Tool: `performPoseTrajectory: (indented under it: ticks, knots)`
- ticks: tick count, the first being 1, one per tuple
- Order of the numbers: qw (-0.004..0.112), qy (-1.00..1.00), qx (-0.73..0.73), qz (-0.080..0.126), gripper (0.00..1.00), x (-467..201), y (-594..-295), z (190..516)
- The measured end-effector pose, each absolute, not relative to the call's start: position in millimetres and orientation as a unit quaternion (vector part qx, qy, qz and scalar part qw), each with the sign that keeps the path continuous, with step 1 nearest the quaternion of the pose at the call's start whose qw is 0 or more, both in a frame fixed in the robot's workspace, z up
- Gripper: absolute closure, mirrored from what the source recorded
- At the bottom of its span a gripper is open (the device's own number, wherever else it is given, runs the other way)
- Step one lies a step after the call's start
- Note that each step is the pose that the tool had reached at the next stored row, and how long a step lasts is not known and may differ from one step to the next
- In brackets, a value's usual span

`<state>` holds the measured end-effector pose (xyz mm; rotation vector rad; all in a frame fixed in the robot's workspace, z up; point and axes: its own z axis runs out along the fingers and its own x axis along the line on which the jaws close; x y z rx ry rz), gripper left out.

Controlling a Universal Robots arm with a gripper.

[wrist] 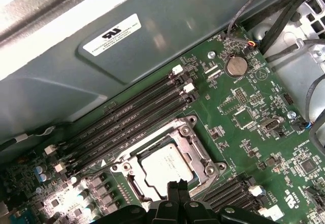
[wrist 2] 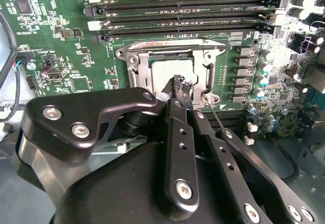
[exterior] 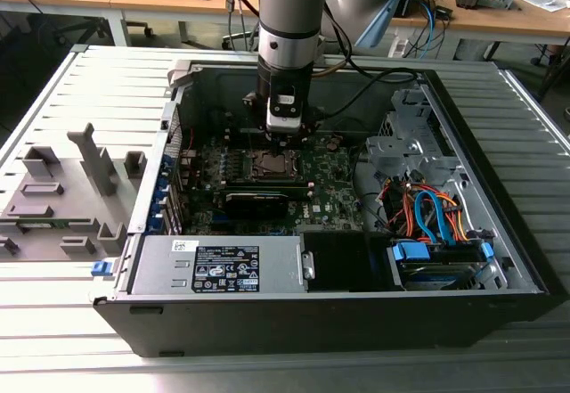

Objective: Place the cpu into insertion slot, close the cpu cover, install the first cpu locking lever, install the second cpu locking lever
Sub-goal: 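Install the first cpu locking lever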

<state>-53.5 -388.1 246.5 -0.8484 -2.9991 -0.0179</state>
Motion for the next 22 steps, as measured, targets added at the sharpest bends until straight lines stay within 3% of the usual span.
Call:
performPoseTrajectory:
  ticks: [22]
  knots:
    - [0.012, -0.966, -0.257, -0.006, 0.89, -53.5, -388.1, 246.5]
